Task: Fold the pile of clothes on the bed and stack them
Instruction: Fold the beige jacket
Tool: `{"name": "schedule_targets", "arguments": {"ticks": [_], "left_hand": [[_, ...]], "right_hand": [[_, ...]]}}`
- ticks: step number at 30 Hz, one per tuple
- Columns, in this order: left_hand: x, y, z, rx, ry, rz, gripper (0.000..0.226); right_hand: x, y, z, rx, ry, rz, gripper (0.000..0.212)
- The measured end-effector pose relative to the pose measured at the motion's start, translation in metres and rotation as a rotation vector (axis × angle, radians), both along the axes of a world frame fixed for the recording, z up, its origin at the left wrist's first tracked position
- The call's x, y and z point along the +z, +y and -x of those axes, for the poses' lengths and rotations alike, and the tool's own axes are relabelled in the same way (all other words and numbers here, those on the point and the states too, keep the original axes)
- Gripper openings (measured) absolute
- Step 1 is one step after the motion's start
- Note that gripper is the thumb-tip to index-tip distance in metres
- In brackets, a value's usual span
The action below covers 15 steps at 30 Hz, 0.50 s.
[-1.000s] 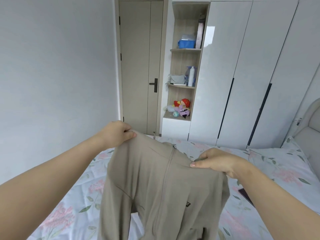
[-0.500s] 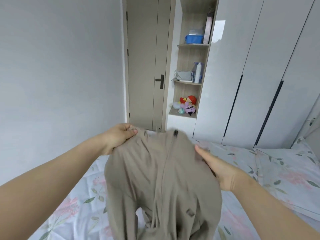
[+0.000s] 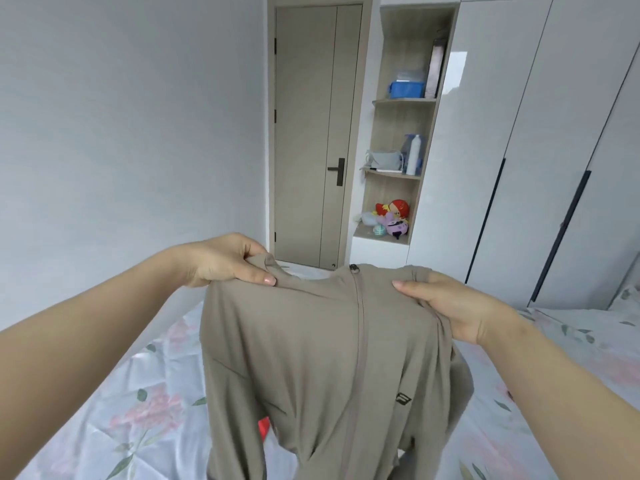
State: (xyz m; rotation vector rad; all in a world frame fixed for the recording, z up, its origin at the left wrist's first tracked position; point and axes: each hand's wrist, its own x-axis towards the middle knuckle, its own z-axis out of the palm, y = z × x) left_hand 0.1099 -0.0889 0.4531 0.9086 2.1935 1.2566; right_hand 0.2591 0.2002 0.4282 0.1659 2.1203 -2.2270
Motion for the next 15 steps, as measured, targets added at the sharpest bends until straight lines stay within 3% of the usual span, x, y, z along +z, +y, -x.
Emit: {"name": "schedule_targets", "arguments": {"ticks": [3, 6, 7, 10, 11, 13, 15], "left_hand": [[0.016, -0.025, 0.007, 0.035, 0.027, -0.128, 0.050], [0.026, -0.054, 0.015, 0.031, 0.056, -0.227, 0.083], [0.026, -0.065, 0.017, 0.021, 0.069, -0.212, 0.078], [0.017, -0.092, 0.017, -0.052, 0.105, -0.125, 0.027], [0.012, -0.100, 0.018, -0.050, 0.121, -0.129, 0.024], [0.002, -0.116, 0.017, -0.020, 0.089, -0.206, 0.017], [-0.005, -0.133, 0.015, 0.009, -0.003, -0.291, 0.016]], "right_hand": [[0.027, -0.021, -0.007, 0.139, 0.040, -0.100, 0.031], [0.051, -0.048, -0.010, 0.251, 0.010, -0.260, 0.026], [0.055, -0.061, -0.009, 0.244, -0.027, -0.373, 0.021], [0.053, -0.095, -0.004, 0.064, -0.107, -0.756, 0.015], [0.049, -0.104, -0.003, -0.020, -0.098, -0.786, 0.013], [0.042, -0.125, -0.005, -0.158, -0.041, -0.666, 0.013], [0.037, -0.147, -0.010, -0.226, -0.001, -0.424, 0.007]]}}
